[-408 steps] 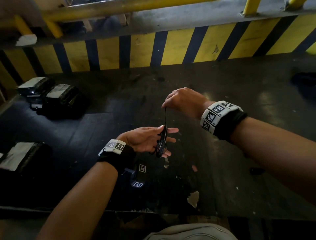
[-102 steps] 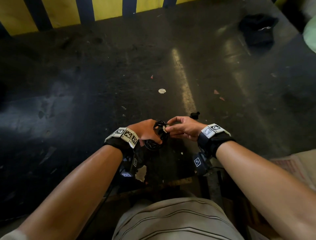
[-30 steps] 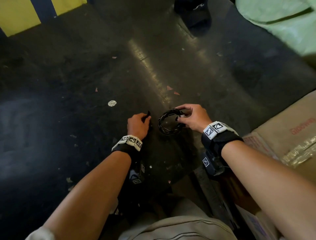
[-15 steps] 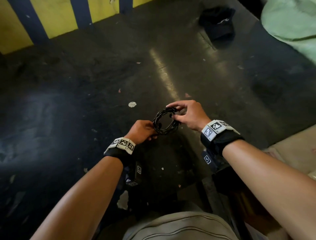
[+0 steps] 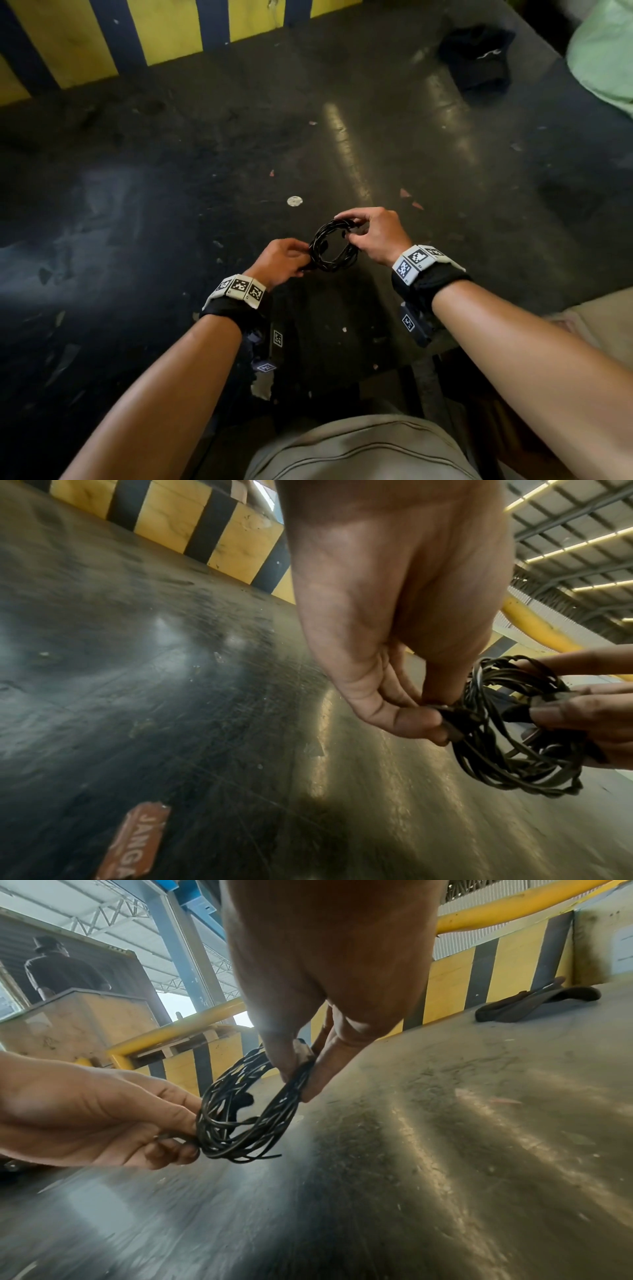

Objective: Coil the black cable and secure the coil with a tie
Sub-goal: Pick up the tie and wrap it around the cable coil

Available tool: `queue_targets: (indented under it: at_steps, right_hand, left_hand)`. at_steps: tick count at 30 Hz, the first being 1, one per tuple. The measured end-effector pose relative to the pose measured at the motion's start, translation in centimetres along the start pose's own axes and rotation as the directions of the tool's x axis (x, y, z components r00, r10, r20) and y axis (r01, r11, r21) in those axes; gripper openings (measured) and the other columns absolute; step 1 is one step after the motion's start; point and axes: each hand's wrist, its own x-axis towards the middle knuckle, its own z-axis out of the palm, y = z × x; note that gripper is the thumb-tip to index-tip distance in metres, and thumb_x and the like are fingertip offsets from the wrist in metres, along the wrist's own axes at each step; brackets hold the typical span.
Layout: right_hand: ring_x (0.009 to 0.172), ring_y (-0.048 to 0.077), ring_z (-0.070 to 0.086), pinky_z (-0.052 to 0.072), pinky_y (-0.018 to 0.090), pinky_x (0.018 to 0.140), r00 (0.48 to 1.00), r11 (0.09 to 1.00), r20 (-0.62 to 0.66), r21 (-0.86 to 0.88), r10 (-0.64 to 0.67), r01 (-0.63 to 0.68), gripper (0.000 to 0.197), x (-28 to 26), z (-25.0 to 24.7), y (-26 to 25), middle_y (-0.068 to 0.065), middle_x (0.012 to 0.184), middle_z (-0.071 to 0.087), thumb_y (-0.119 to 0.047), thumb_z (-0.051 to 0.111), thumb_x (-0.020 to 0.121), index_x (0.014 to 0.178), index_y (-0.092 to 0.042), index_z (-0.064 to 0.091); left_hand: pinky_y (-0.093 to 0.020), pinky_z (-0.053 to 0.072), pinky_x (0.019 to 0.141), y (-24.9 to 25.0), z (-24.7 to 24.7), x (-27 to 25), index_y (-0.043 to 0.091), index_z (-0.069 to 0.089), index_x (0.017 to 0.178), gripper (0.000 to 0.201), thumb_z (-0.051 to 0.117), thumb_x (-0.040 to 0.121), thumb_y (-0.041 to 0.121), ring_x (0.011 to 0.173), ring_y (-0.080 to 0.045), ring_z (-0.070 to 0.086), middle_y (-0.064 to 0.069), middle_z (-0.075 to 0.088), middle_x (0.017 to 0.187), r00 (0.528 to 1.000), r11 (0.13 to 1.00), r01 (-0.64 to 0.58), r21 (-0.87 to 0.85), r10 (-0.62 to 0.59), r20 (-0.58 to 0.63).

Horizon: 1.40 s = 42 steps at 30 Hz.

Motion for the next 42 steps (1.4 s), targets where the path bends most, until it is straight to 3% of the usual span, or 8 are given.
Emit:
queue_targets:
  at_steps: [4, 8, 15, 18, 25, 29, 39, 42]
  right_hand:
    - [0.087, 0.006, 0.064, 0.047, 0.014, 0.084, 1.0, 1.0, -0.006, -0.006, -0.009, 0.009, 0.037, -0.2, 0.6, -0.3, -0.01, 0.089, 0.07, -0.003, 0.072, 0.08, 0.109, -0.025, 0.08]
    - [0.088, 0.003, 0.063, 0.044, 0.01, 0.084, 1.0, 1.0, -0.015, -0.008, 0.0, 0.0, 0.037, -0.3, 1.3, -0.6, -0.01, 0.092, 0.072, -0.002, 0.071, 0.081, 0.11, -0.023, 0.079]
    - [0.09, 0.004, 0.064, 0.051, 0.019, 0.094, 0.999, 1.0, -0.032, -0.004, -0.014, 0.014, 0.039, -0.2, 2.9, -0.7, -0.004, 0.104, 0.079, -0.003, 0.071, 0.078, 0.109, -0.026, 0.079]
    - [0.097, 0.01, 0.07, 0.054, 0.025, 0.097, 1.0, 1.0, -0.028, -0.005, -0.011, 0.011, 0.039, -0.4, 3.4, -0.8, -0.004, 0.106, 0.079, -0.004, 0.072, 0.078, 0.109, -0.027, 0.079]
    - [0.095, 0.01, 0.07, 0.053, 0.023, 0.094, 0.999, 1.0, -0.043, -0.003, 0.002, -0.003, 0.039, -1.1, 4.3, -0.4, -0.004, 0.103, 0.079, -0.003, 0.071, 0.078, 0.108, -0.026, 0.079]
    - [0.091, 0.006, 0.066, 0.053, 0.021, 0.091, 0.999, 0.999, -0.041, 0.001, 0.035, -0.035, 0.039, -1.4, 4.8, -0.3, -0.005, 0.104, 0.079, -0.004, 0.071, 0.079, 0.108, -0.027, 0.079]
    - [0.089, 0.007, 0.066, 0.051, 0.018, 0.09, 0.996, 0.996, -0.048, 0.053, 0.075, -0.072, 0.038, -2.1, 5.8, 0.0, -0.004, 0.105, 0.079, -0.008, 0.074, 0.078, 0.111, -0.026, 0.078]
    - [0.087, 0.003, 0.063, 0.043, 0.01, 0.085, 0.997, 0.996, -0.036, 0.063, 0.069, -0.067, 0.037, -2.2, 6.1, 0.0, -0.002, 0.106, 0.079, -0.01, 0.075, 0.078, 0.112, -0.023, 0.078]
  left_hand:
    - [-0.021, 0.059, 0.075, -0.4, -0.5, -0.7, 0.005, 0.07, 0.121, 0.024, 0.059, 0.1, 0.01, 0.091, -0.013, 0.071, -0.011, 0.075, 0.111, 0.999, 1.0, -0.012, 0.025, 0.014, -0.047]
    - [-0.028, 0.058, 0.087, -0.4, -1.0, -1.6, 0.008, 0.07, 0.124, 0.027, 0.056, 0.101, 0.013, 0.104, -0.018, 0.071, -0.009, 0.074, 0.115, 0.997, 0.984, 0.073, -0.16, -0.072, 0.015]
    - [-0.023, 0.06, 0.084, -1.4, -1.7, -3.1, 0.006, 0.061, 0.134, 0.039, 0.062, 0.095, 0.002, 0.101, -0.015, 0.073, -0.011, 0.073, 0.12, 0.995, 0.953, 0.094, -0.286, -0.078, 0.069]
    - [-0.023, 0.06, 0.081, -1.9, -1.6, -3.5, 0.004, 0.061, 0.13, 0.04, 0.067, 0.091, 0.003, 0.098, -0.015, 0.074, -0.012, 0.073, 0.117, 0.994, 0.929, 0.11, -0.354, -0.094, 0.063]
    - [-0.022, 0.059, 0.08, -3.0, -0.7, -4.1, 0.011, 0.075, 0.106, 0.019, 0.073, 0.089, 0.02, 0.093, -0.014, 0.073, -0.008, 0.075, 0.099, 0.99, 0.905, 0.141, -0.4, -0.123, 0.072]
    - [-0.022, 0.06, 0.08, -3.4, -0.1, -4.2, 0.007, 0.076, 0.104, 0.023, 0.073, 0.089, 0.024, 0.089, -0.013, 0.072, -0.006, 0.075, 0.095, 0.989, 0.901, 0.145, -0.409, -0.141, 0.04]
    - [-0.011, 0.055, 0.062, -3.4, 0.6, -4.7, 0.007, 0.073, 0.103, 0.018, 0.07, 0.093, 0.022, 0.09, -0.011, 0.067, -0.006, 0.072, 0.098, 0.984, 0.901, 0.131, -0.413, -0.169, -0.056]
    - [-0.011, 0.054, 0.06, -3.6, 0.8, -4.6, -0.004, 0.07, 0.116, 0.038, 0.071, 0.092, 0.026, 0.096, -0.017, 0.067, -0.014, 0.073, 0.104, 0.984, 0.91, 0.129, -0.393, -0.165, -0.06]
